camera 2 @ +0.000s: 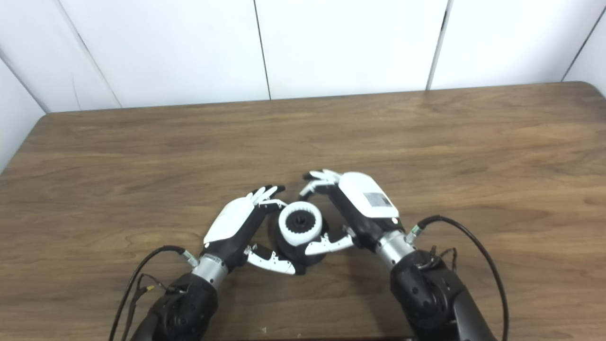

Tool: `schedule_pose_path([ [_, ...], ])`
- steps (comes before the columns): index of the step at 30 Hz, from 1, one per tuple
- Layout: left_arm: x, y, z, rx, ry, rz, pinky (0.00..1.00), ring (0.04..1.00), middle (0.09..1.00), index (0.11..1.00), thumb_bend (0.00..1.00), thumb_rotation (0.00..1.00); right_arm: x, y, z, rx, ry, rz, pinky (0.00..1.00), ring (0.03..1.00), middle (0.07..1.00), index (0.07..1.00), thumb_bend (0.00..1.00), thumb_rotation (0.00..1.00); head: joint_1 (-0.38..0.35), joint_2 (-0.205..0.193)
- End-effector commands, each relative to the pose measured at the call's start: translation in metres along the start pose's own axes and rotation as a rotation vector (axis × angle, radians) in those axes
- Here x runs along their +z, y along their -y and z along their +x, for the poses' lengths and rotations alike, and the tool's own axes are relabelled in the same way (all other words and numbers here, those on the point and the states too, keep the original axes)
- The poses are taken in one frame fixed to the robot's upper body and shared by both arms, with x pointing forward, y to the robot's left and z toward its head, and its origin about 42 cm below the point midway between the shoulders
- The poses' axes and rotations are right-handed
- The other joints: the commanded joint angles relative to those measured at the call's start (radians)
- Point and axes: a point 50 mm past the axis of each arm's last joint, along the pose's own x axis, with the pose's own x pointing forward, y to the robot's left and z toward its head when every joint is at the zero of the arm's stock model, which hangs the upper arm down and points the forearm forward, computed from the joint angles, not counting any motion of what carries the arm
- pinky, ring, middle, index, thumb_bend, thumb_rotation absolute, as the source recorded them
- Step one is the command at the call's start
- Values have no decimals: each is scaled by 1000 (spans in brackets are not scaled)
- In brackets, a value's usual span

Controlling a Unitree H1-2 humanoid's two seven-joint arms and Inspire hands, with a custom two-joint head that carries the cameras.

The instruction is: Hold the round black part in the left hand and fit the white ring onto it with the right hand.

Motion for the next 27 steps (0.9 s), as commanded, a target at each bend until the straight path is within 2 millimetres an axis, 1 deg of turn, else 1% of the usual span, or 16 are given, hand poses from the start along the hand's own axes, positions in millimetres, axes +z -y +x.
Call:
schedule_pose_path([
  [1,9,-6,3,8,45,11,1000,1000,964,616,989,311,8,7,4,-6,23,-14,894,927,902,792,854,532,0,1],
  [5,9,-7,3,7,41,6,1000,1000,965,616,987,291,8,8,4,5,15,-12,910,938,918,828,886,537,0,1],
  [9,9,-8,3,8,42,7,1000,1000,967,618,983,298,7,10,4,17,15,-8,916,945,930,875,920,537,-1,3],
  [16,8,-8,3,11,42,7,1000,1000,965,620,985,316,4,12,4,55,29,-12,933,979,971,994,997,551,-4,0],
  [22,8,-8,2,13,37,8,1000,1000,965,621,993,324,-2,15,0,64,35,5,922,983,982,1000,1000,558,-9,-6],
  [27,8,-8,1,11,34,9,1000,1000,965,621,992,305,-8,21,-5,87,18,20,931,996,999,1000,1000,590,-7,-6],
])
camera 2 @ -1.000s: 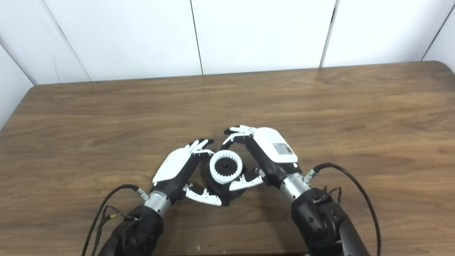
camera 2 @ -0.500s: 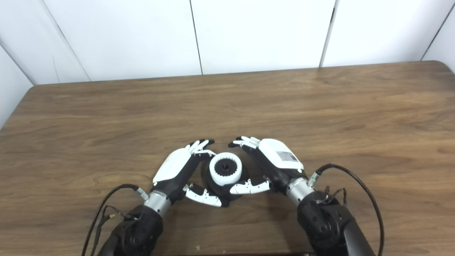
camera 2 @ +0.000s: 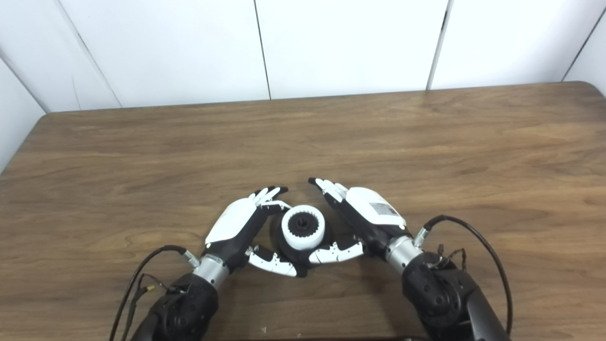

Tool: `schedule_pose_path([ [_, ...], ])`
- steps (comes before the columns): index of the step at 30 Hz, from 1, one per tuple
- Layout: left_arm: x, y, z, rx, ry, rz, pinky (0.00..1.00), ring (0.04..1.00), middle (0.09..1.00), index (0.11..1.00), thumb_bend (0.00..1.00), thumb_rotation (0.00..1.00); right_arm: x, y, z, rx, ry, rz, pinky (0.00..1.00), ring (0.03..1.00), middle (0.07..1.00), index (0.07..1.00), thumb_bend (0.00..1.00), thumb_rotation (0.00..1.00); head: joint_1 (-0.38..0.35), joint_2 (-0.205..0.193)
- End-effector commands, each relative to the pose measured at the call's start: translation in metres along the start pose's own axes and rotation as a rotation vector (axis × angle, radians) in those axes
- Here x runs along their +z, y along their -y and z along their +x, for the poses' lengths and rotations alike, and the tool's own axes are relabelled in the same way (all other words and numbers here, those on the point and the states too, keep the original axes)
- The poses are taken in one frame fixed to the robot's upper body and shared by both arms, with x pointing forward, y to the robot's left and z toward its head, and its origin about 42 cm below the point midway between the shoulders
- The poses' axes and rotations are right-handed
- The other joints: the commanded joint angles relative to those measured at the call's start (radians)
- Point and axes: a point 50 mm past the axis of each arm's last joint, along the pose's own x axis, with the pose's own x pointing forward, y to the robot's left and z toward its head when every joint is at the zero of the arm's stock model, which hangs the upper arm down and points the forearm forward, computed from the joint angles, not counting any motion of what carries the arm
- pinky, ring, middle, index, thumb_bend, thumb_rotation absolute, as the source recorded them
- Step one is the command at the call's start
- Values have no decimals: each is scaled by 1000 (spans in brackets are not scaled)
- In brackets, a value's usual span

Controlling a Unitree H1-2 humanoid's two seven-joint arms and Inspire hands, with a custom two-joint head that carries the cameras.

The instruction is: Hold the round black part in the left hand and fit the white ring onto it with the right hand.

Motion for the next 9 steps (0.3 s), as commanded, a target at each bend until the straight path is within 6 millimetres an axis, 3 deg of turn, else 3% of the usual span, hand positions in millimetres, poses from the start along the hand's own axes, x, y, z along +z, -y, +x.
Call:
schedule_pose_path([
  [1,8,-8,1,16,29,10,1000,1000,966,621,989,304,1,15,-4,-22,18,-11,931,998,1000,1000,1000,590,1,1],
  [9,6,-11,1,18,30,12,1000,1000,965,622,986,295,-5,26,-14,-30,-7,28,911,990,1000,1000,1000,621,-4,6],
])
